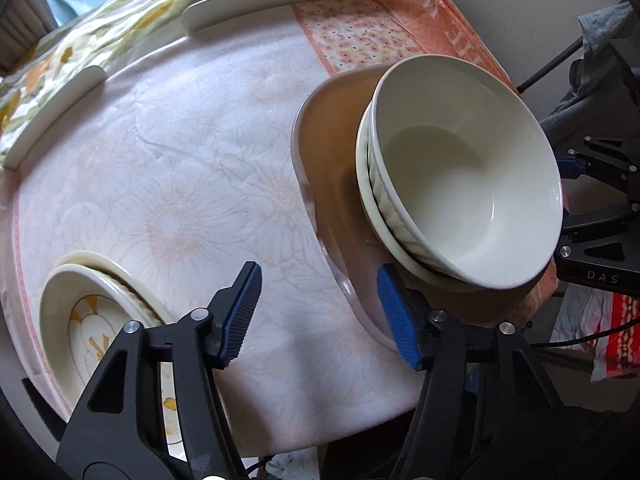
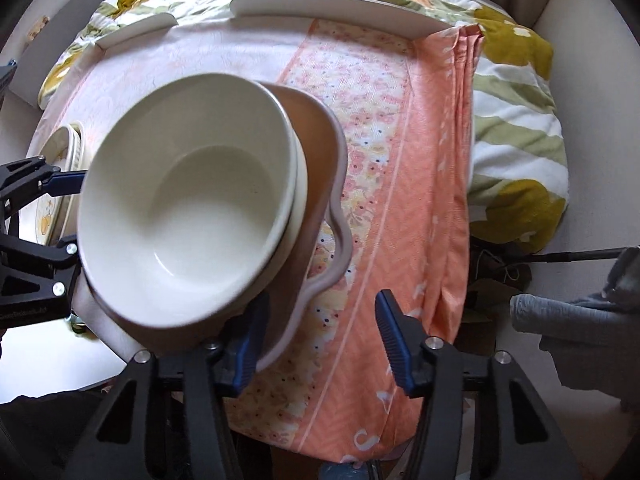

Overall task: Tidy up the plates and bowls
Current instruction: 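Grasp the pink basin rim with both grippers and lift it with the bowls, then carry the basin over the plate stack and lower it onto the plates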

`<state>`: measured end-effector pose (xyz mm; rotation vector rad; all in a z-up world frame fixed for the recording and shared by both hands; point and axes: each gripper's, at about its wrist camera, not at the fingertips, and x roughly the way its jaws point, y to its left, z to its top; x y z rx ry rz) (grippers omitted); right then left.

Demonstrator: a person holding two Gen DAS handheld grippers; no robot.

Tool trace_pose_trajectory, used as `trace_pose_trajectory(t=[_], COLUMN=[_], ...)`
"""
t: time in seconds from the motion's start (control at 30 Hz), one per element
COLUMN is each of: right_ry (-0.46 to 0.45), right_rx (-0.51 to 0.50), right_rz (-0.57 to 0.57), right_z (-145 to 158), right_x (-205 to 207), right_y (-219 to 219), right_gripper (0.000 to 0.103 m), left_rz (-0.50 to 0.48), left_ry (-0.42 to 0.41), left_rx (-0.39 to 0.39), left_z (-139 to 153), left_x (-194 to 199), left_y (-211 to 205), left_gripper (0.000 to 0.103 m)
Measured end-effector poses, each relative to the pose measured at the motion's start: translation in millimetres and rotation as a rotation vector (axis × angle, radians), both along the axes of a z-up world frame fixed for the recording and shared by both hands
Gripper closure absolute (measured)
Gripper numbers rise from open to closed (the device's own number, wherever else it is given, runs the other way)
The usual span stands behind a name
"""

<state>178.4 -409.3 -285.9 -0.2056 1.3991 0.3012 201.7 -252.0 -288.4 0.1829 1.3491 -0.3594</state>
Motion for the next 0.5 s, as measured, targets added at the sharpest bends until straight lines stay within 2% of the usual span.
trace_pose_trajectory(t=[0.07, 0.13, 0.2, 0.23, 0.3, 0.37, 0.5], right_ry=[0.004, 0.007, 0.011, 0.006, 0.007, -0.002, -0.039], right_rx=[0.017, 0.038, 0.061, 0.073, 0.112, 0.122, 0.112], right_rz=[0.002, 0.001, 0.007, 0.013, 0.017, 0.024, 0.033], right_z=[-4.5, -9.1, -13.0, -14.3, -17.3, -18.6, -16.3], right_x=[2.9, 5.3, 6.5, 5.9, 6.7, 4.6, 0.2], right_y=[-0.5, 0.3, 2.5, 3.6, 4.2, 8.9, 12.8], right_gripper=[0.058, 0.067, 0.073, 0.079, 0.089, 0.093, 0.093], left_rz=[-0.004, -0.029, -0.041, -0.048, -0.088, -0.113, -0.099], left_ry=[0.011, 0.019, 0.027, 0.031, 0.023, -0.016, -0.025], left_rx=[-0.010, -0.009, -0.021, -0.029, -0.058, -0.032, -0.042], left_z=[-5.9, -11.0, -14.7, -16.3, -17.0, -15.4, -12.7], left_x=[4.2, 7.8, 10.0, 10.8, 9.0, 5.5, 6.7], left_y=[-2.7, -6.5, -10.1, -12.2, -16.3, -20.8, -19.4], left_gripper=[0.054, 0.061, 0.074, 0.076, 0.090, 0.090, 0.090])
